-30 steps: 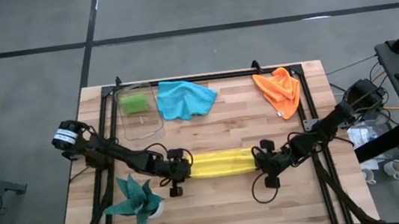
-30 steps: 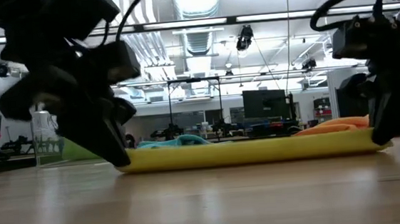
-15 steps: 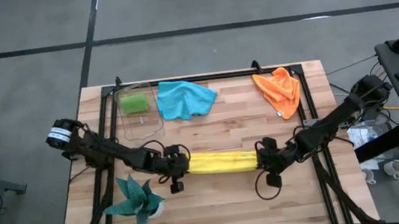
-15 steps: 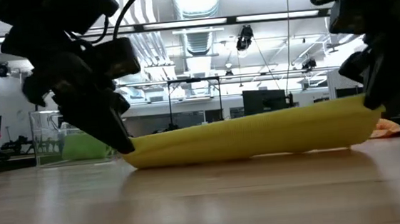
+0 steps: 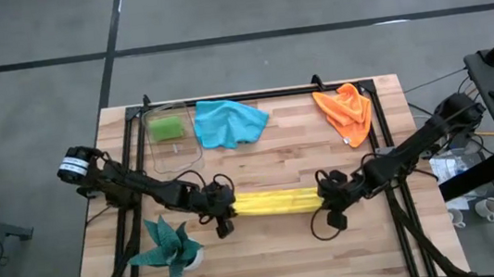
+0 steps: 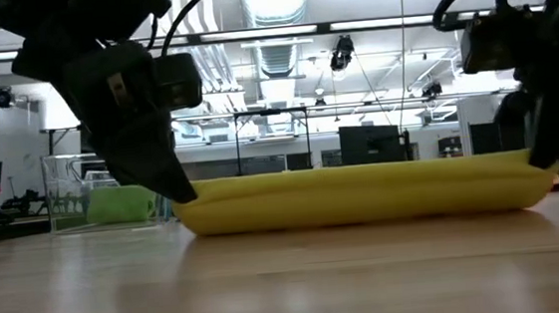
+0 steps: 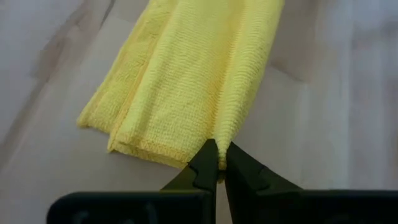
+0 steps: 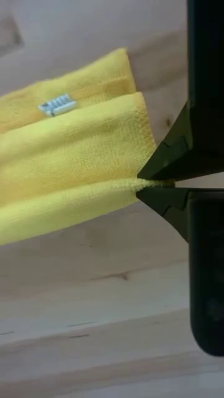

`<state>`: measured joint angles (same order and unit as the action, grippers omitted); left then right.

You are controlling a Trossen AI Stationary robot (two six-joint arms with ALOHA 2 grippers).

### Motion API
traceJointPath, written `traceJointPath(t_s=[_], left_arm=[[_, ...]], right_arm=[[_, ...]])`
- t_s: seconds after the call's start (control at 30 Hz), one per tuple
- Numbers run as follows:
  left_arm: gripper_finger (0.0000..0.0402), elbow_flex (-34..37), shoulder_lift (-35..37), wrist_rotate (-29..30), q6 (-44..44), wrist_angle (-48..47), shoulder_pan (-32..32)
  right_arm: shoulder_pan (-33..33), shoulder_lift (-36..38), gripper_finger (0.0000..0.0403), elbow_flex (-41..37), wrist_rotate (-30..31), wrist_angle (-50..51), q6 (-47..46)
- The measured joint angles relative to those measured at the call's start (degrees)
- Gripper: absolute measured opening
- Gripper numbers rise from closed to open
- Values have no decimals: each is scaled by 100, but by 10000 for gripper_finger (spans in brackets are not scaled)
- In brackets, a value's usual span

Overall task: Roll microfiber towels into tight, uniform cylinder then place into a basket
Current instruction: Fold the yellow microfiber towel

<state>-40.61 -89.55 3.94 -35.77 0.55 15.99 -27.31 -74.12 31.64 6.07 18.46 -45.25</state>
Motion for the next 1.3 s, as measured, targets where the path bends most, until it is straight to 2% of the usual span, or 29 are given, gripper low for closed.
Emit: traceJointPath(t_s=[0.13,0.33,0.6,0.73,1.03,1.3], left_arm=[[0,-34,4,-4,5,34,-83],[0,2,2,260,34,-49,-517],[0,25,2,365,248,-57,-968],[0,51,2,363,366,-9,-887],[2,308,2,368,679,140,-642],[52,337,-5,387,954,-48,-616]], right_arm=[[-2,-22,9,0,-38,20,4],[112,63,9,-4,262,119,3],[592,-20,9,-10,407,158,21],[516,-20,9,-11,255,118,586],[472,-20,10,-13,335,46,677],[466,-247,28,-50,533,69,694]])
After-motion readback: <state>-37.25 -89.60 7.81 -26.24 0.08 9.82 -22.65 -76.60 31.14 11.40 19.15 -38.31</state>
